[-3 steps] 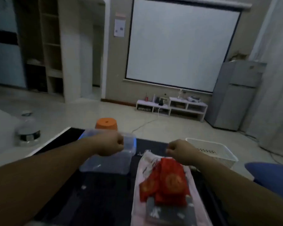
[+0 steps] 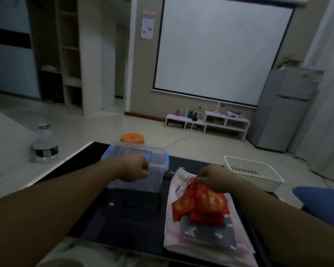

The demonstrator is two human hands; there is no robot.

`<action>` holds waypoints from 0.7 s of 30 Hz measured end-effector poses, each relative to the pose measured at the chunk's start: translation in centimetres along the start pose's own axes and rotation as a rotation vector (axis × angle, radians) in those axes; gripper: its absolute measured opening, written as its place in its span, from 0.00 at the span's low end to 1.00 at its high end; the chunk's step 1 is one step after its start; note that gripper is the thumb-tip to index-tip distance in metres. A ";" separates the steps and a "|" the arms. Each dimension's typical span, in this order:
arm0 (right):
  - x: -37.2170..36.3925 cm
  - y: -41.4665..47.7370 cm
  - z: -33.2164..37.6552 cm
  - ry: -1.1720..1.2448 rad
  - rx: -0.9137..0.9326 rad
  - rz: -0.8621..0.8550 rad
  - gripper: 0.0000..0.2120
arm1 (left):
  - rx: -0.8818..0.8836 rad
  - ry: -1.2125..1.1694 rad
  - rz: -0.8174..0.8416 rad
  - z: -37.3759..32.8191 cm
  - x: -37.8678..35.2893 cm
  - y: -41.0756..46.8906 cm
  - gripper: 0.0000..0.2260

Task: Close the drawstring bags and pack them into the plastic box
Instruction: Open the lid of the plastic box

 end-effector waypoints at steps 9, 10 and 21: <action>-2.6 3.0 5.9 0.156 0.018 0.004 0.14 | 0.128 -0.129 -0.284 5.4 1.3 -0.6 0.10; -2.9 4.5 5.8 0.190 0.003 -0.013 0.13 | 0.160 -0.123 -0.359 6.8 1.7 -0.2 0.11; -5.9 18.0 6.4 0.616 -0.232 -0.151 0.22 | 0.610 -0.496 -0.434 22.4 0.1 7.9 0.22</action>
Point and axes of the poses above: each hand's wrist, its own y-axis towards the middle knuckle, its own x-axis out of the back of the hand, z = x × y, the point moved 9 cm from there along y, towards the middle knuckle, and after that the axes turned 4 degrees about -y, right-handed, at the moved point
